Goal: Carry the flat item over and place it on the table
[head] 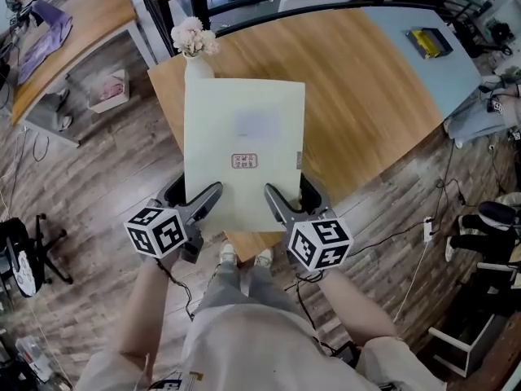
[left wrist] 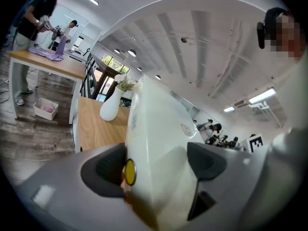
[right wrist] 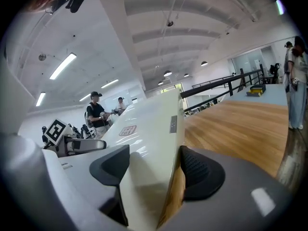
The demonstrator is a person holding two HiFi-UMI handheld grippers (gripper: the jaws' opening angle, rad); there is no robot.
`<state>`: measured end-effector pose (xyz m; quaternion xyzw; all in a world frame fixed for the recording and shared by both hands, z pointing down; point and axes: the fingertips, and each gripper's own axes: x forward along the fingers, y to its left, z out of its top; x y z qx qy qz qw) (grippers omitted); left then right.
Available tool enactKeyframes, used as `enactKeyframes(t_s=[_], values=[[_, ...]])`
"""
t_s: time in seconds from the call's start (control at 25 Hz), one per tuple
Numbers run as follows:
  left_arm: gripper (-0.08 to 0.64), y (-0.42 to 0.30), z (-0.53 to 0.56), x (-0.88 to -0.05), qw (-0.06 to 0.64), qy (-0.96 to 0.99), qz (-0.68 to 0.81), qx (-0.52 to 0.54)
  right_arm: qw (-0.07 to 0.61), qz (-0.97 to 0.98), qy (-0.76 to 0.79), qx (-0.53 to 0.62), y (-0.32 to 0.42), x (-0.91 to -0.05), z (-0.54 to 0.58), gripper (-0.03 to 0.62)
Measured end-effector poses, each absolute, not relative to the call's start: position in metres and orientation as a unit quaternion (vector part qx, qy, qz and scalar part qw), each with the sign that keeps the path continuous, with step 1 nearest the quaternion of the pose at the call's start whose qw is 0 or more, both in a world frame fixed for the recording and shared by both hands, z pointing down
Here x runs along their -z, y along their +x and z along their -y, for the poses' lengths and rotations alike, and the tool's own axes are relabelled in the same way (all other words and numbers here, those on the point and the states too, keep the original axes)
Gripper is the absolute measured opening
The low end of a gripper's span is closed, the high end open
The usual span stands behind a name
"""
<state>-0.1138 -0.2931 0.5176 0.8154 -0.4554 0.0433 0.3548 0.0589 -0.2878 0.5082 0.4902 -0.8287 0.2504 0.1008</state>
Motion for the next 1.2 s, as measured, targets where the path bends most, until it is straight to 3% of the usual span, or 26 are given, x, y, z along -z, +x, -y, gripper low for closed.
enactKeyframes(t_s=[1.2], values=[[0.39,-0.121,0.282,-0.701,0.485,0.734,0.469,-0.082,0.223,0.788,0.443,-0.366,0.053,-0.689,0.294,0.33]])
